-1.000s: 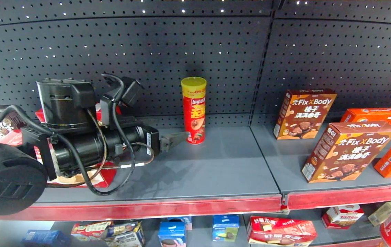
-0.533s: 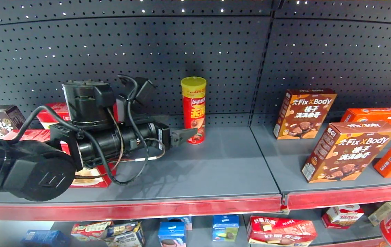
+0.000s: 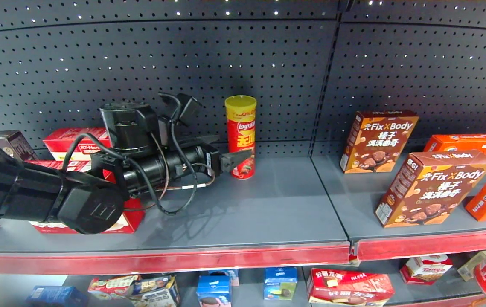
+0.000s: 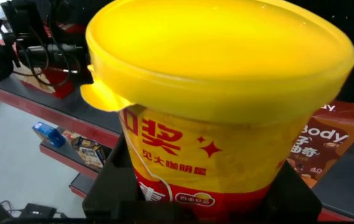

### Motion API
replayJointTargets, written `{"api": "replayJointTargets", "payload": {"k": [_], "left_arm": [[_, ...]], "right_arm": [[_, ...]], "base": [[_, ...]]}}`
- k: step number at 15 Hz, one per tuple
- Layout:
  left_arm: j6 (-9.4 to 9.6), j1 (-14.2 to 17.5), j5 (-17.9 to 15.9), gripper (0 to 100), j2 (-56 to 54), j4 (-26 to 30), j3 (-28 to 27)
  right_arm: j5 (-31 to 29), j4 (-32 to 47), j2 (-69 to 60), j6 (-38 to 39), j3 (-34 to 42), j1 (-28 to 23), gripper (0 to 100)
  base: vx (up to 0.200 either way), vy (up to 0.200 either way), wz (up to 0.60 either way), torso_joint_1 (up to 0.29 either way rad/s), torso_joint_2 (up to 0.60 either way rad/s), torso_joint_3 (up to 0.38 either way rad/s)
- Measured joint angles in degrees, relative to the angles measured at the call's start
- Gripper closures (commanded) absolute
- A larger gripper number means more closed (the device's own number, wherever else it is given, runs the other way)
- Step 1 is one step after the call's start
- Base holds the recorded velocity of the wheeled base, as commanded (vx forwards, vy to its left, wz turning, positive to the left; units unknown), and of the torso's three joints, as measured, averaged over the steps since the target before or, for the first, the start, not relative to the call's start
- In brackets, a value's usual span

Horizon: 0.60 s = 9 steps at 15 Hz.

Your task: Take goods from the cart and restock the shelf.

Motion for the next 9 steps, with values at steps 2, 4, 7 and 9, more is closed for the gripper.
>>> {"api": "replayJointTargets", "payload": {"k": [2, 4, 7, 9], "left_arm": [[0.09, 1.3, -0.8, 0, 1.8, 0.0, -1.4], [0.26, 2.2, -2.3, 0, 3.1, -0.1, -2.4], [0.3, 3.4, -5.9, 0, 5.2, -4.1, -3.3], [0.23, 4.3, -8.9, 0, 6.8, -6.8, -3.6]], "right_arm": [[0.0, 0.1, 0.1, 0.0, -0.1, 0.0, 100], [0.0, 0.1, 0.2, 0.0, -0.2, 0.0, 100], [0.0, 0.1, 0.3, 0.0, -0.4, 0.0, 100], [0.0, 0.1, 0.4, 0.0, -0.5, 0.0, 100]], "base": [[0.0, 0.0, 0.0, 0.0, 0.0, 0.0], [0.0, 0.0, 0.0, 0.0, 0.0, 0.0], [0.0, 0.0, 0.0, 0.0, 0.0, 0.0], [0.0, 0.0, 0.0, 0.0, 0.0, 0.0]]}}
